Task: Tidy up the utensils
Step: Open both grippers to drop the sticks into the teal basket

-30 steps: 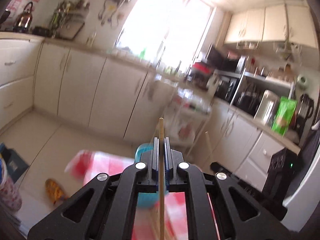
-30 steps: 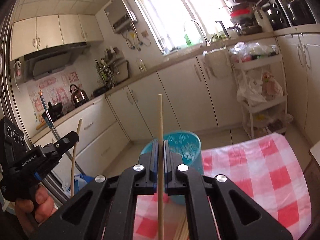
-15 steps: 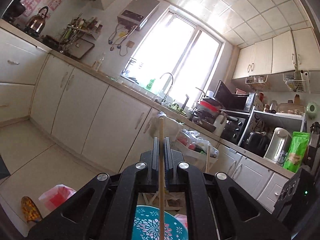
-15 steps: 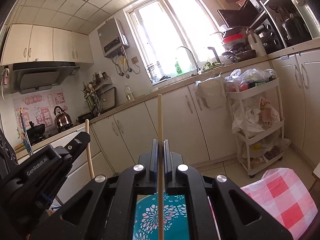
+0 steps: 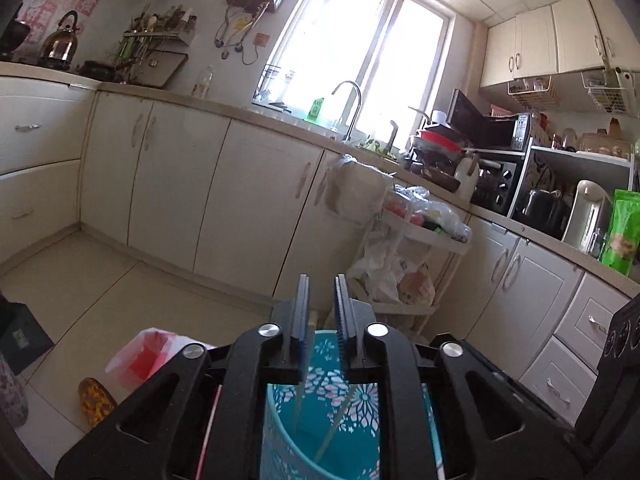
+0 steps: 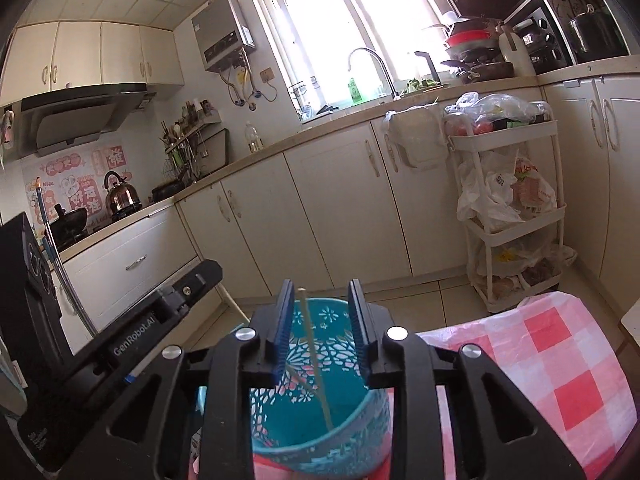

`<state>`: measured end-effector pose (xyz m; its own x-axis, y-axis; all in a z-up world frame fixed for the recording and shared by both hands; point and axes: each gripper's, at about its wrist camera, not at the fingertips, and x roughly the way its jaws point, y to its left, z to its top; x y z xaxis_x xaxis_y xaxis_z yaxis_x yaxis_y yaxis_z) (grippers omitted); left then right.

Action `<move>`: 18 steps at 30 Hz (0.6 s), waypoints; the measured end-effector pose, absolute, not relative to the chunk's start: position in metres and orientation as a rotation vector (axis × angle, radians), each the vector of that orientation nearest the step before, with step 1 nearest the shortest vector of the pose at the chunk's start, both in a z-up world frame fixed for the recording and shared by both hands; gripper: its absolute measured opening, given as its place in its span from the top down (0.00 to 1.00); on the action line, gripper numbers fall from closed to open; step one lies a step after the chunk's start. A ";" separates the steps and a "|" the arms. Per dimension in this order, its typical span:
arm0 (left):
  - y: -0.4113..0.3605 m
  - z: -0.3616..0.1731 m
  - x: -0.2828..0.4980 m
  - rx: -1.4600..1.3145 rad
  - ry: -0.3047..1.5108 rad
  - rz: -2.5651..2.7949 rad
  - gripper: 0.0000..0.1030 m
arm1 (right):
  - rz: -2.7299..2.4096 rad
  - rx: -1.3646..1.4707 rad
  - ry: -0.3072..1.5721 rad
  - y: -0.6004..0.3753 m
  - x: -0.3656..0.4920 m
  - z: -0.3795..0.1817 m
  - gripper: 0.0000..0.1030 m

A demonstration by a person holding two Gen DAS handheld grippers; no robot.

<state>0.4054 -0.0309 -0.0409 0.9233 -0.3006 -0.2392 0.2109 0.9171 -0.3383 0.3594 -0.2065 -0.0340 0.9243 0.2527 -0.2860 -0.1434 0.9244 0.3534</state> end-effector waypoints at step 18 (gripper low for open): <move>-0.010 -0.120 0.275 -0.186 0.712 -0.214 0.44 | 0.138 0.200 0.838 -0.211 0.240 -0.143 0.71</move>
